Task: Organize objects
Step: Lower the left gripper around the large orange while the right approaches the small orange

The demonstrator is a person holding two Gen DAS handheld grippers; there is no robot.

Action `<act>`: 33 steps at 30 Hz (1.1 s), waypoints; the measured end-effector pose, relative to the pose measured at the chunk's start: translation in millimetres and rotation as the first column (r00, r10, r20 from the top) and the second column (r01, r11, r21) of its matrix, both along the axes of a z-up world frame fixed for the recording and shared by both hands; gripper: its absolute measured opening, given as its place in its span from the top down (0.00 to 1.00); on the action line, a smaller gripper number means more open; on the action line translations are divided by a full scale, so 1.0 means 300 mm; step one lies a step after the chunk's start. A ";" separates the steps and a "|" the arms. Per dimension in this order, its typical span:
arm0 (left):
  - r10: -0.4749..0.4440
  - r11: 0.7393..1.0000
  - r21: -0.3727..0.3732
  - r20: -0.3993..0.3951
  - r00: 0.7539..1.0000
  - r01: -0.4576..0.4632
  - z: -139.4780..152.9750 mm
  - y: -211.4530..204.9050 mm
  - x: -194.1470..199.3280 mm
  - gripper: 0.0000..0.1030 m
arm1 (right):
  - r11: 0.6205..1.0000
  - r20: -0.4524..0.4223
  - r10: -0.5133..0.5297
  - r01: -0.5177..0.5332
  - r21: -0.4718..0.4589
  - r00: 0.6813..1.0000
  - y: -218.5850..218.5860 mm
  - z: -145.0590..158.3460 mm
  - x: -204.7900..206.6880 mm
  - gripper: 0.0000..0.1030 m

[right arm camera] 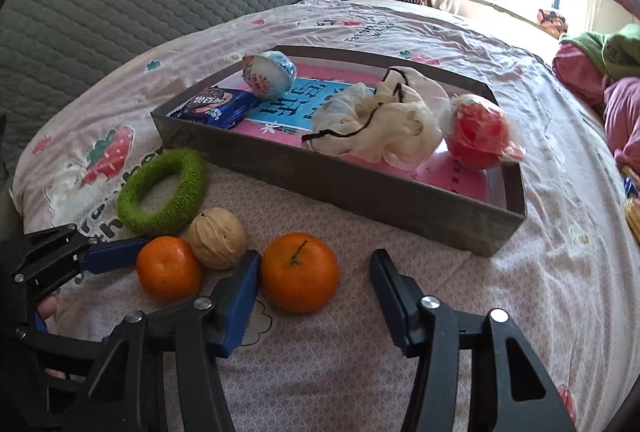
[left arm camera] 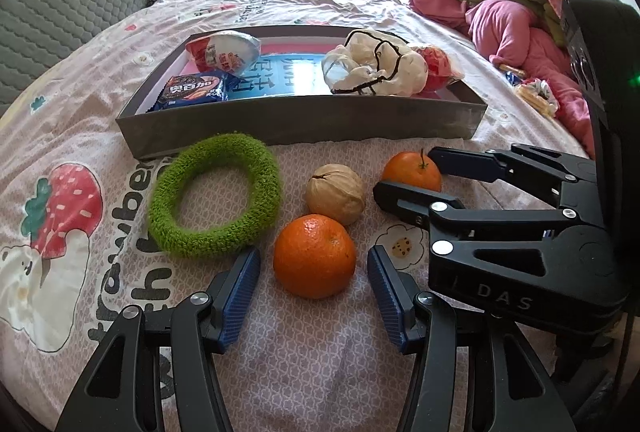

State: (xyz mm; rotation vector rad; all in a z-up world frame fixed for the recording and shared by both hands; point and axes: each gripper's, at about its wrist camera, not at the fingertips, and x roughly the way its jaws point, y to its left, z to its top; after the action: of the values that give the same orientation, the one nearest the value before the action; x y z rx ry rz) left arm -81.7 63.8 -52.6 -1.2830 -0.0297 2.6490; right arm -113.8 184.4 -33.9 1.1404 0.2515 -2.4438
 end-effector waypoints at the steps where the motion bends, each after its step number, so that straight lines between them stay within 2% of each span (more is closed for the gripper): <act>1: 0.000 1.000 0.000 -0.001 1.000 0.000 0.000 0.000 -0.001 0.44 | 1.000 -0.002 0.004 -0.004 0.000 1.000 -0.003 0.001 0.000 0.52; 5: 0.003 1.000 -0.001 0.002 1.000 -0.003 -0.001 0.003 -0.007 0.44 | 1.000 -0.001 0.016 -0.016 -0.008 1.000 -0.007 0.001 0.002 0.63; 7: 0.006 1.000 -0.006 0.000 1.000 -0.006 0.000 0.007 -0.010 0.45 | 1.000 -0.004 0.010 -0.010 -0.004 1.000 -0.005 0.005 0.004 0.63; 10: 0.016 1.000 -0.018 -0.003 1.000 -0.016 0.001 0.008 -0.015 0.54 | 1.000 -0.006 -0.004 0.004 -0.003 1.000 0.006 0.010 0.003 0.63; 15: 0.017 1.000 -0.026 0.002 1.000 -0.017 -0.004 0.011 -0.027 0.55 | 0.999 0.001 -0.032 0.032 -0.030 0.999 0.031 0.015 -0.006 0.63; 18: 0.007 0.999 -0.032 -0.006 1.000 -0.008 -0.002 0.017 -0.024 0.61 | 0.998 0.004 -0.039 0.039 -0.042 0.999 0.038 0.015 -0.006 0.63; 22: -0.008 0.999 -0.051 -0.023 1.000 0.007 -0.001 0.025 -0.013 0.61 | 0.998 0.001 -0.040 0.040 -0.040 0.999 0.037 0.014 -0.005 0.63; 28: -0.010 1.000 0.010 -0.005 1.000 0.010 0.010 -0.007 0.001 0.62 | 0.999 -0.006 -0.040 0.039 -0.033 0.999 0.041 0.019 0.002 0.63; 33: -0.001 1.000 0.017 -0.003 1.000 0.001 0.019 -0.024 0.014 0.62 | 0.998 -0.007 -0.045 0.045 -0.045 0.999 0.056 0.024 0.009 0.63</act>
State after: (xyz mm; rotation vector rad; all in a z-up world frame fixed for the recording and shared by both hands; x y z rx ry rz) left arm -77.5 56.6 -46.9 -1.2733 -0.0508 2.6447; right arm -111.2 201.2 -26.7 1.1292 0.1738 -2.4807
